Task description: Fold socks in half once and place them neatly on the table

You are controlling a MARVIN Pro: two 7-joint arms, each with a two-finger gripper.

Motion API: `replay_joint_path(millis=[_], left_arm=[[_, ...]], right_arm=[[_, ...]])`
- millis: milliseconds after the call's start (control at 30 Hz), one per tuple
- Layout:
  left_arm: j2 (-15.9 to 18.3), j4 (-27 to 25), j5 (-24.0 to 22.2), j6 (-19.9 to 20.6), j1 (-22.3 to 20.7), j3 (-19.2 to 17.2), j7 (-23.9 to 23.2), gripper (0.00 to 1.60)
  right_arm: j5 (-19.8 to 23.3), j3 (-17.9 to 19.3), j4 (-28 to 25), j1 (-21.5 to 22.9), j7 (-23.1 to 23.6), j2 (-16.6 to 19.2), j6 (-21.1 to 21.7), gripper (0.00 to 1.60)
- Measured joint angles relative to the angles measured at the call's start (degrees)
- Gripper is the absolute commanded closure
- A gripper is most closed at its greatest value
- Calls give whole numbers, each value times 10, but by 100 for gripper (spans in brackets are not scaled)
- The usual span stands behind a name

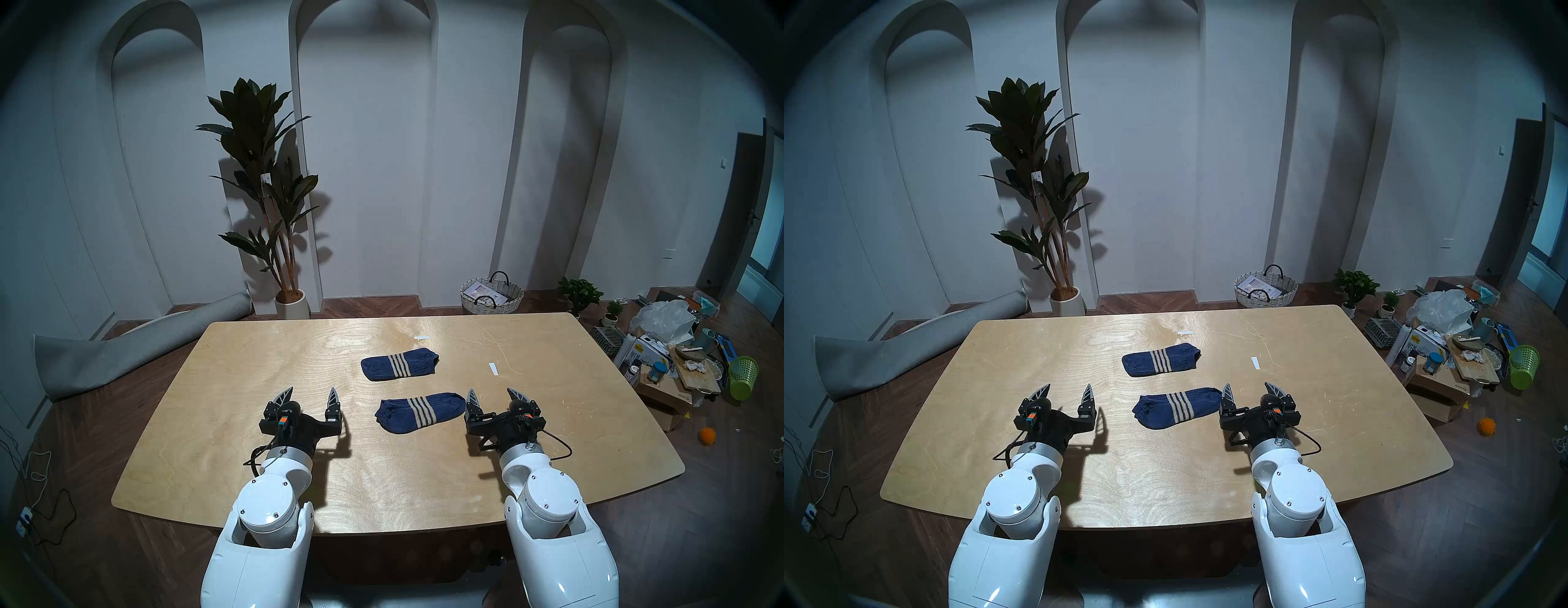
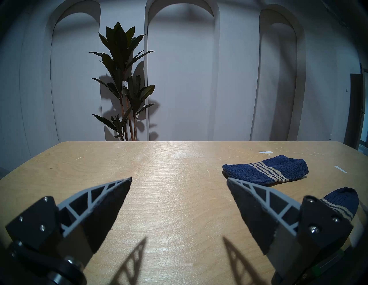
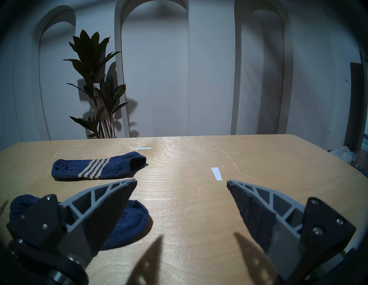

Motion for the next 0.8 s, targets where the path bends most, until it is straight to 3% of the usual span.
replay_joint_path(millis=[567,800], left_arm=[[-1,-2,1,-1,-1,-1,-2,0],[-1,-10,0,-1,-2,0,-6,0]], right_arm=[[242,47,-61,34,22,-23,198,0],[314,71,-77,50,18,-26,267,0]])
